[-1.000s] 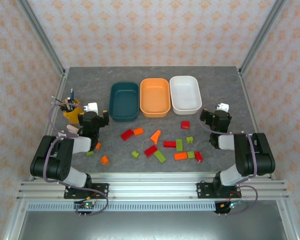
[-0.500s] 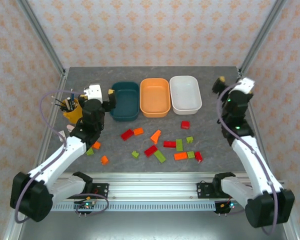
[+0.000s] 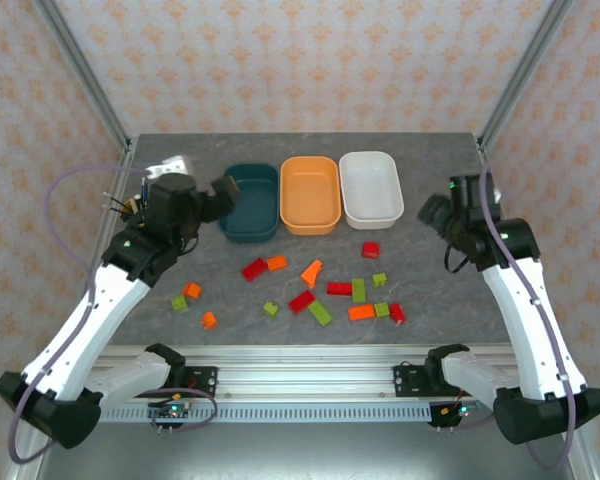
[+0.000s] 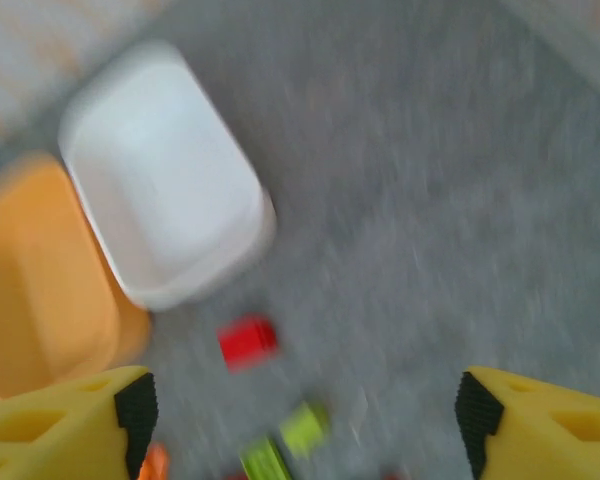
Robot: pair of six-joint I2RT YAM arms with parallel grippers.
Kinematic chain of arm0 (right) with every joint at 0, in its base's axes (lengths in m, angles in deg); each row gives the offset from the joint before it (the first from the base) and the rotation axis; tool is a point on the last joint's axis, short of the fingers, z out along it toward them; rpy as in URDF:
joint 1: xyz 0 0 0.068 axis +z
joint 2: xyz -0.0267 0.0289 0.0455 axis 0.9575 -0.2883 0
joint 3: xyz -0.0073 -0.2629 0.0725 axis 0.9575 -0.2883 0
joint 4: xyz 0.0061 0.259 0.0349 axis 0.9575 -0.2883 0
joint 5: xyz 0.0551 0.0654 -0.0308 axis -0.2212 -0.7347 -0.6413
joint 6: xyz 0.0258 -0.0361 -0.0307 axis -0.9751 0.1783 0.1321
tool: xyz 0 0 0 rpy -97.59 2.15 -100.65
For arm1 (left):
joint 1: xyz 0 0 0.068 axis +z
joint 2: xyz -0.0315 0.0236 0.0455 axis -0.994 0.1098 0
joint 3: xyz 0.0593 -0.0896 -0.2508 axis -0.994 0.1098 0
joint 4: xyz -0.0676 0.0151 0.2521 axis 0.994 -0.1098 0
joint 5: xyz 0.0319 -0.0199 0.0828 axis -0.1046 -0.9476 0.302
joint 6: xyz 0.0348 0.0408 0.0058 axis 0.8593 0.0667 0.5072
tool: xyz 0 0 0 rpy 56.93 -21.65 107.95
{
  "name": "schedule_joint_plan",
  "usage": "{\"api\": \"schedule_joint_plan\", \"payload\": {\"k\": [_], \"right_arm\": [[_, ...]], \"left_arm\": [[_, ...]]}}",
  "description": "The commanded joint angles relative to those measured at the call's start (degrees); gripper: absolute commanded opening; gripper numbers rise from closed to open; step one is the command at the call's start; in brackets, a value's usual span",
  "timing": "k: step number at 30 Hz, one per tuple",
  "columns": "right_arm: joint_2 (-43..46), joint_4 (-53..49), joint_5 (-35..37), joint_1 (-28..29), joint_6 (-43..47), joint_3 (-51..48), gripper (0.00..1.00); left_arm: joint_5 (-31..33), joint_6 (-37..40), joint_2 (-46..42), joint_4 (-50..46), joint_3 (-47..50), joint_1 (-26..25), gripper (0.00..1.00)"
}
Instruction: Sort the legos into containers by color
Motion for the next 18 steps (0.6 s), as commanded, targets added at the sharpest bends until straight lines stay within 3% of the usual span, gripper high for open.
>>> {"api": "schedule_joint_plan", "payload": {"k": [1,5,8,18], "right_arm": [[1.34,-17.2,-7.4,5.02,-2.99,-8.55,0.77],[1.92,-12.2,-13.61,7.68,-4.02,-20.94,0.7],[-0.17,-6.2,-16.45,9.86,-4.3,-26.2,0.65],[-11.0,-1.28,-13.93,14.75,-3.29,-29.49,0.61]], "left_arm": [[-9.71,1.4,1.01,-9.73,1.62,-7.19,1.0],[-8.74,0.67,1.37,-7.89,7.14,-18.07,0.99],[-7.88,-0.15,3.01,-6.0,9.27,-23.4,0.96],[-8.31,-0.11,6.53,-3.81,9.93,-27.74,0.93]]}}
